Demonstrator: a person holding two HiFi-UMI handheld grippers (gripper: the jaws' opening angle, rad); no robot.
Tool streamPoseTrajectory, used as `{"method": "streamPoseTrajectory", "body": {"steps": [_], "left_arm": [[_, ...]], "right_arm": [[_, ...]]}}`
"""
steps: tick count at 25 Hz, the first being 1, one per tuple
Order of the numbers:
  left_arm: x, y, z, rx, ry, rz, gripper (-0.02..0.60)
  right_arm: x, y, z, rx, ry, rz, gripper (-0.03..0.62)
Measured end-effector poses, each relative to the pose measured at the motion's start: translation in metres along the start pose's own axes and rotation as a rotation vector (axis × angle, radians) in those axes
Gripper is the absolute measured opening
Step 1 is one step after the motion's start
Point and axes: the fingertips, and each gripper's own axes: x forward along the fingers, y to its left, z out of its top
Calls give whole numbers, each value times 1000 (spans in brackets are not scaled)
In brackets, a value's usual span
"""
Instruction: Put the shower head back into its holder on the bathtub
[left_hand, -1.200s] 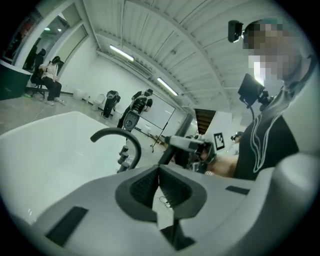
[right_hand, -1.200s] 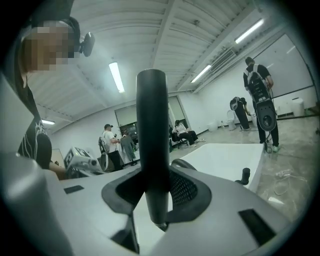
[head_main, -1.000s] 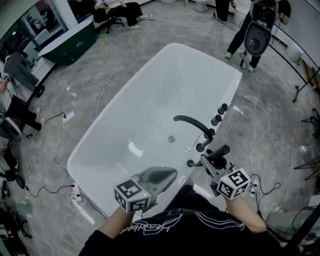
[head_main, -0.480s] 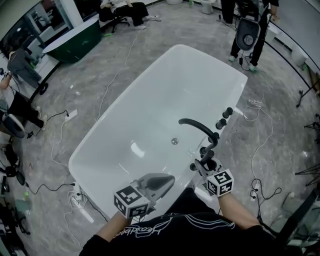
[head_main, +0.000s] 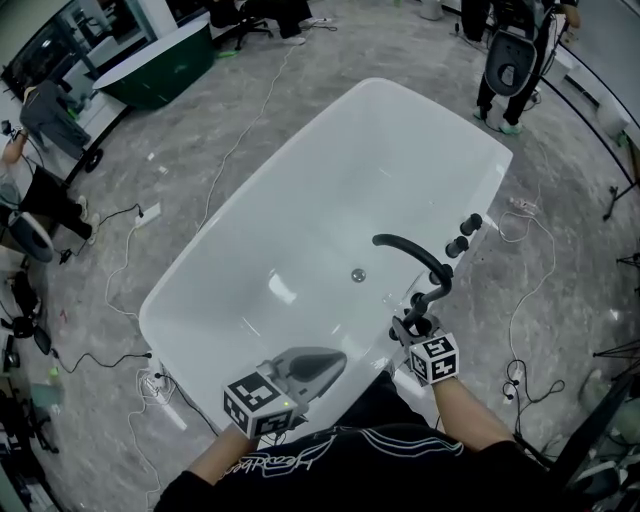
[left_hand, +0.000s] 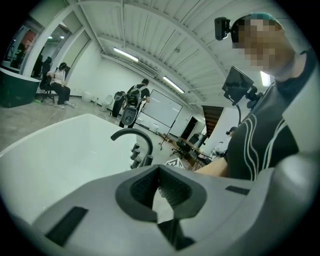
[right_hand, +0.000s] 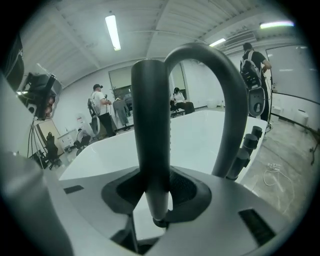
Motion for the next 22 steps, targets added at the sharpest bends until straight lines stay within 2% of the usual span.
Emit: {"method": "streamPoseTrajectory", "body": {"steps": [4, 10, 14, 18, 22], "left_arm": [[-1, 8, -2, -11, -1, 9, 6], [-3, 17, -4, -39, -8, 16, 6], [-1, 17, -7, -54, 0, 16, 6], [1, 16, -7, -54, 3, 12, 6], [-1, 11, -6, -35, 4, 0, 6]], "right_arm": [[9, -3, -24, -25, 69, -12, 130], [14, 9, -51, -134, 176, -12, 130], [21, 17, -52, -173, 194, -6, 130], [28, 17, -54, -141, 225, 5, 130], [18, 18, -41, -133, 190, -5, 144]]}}
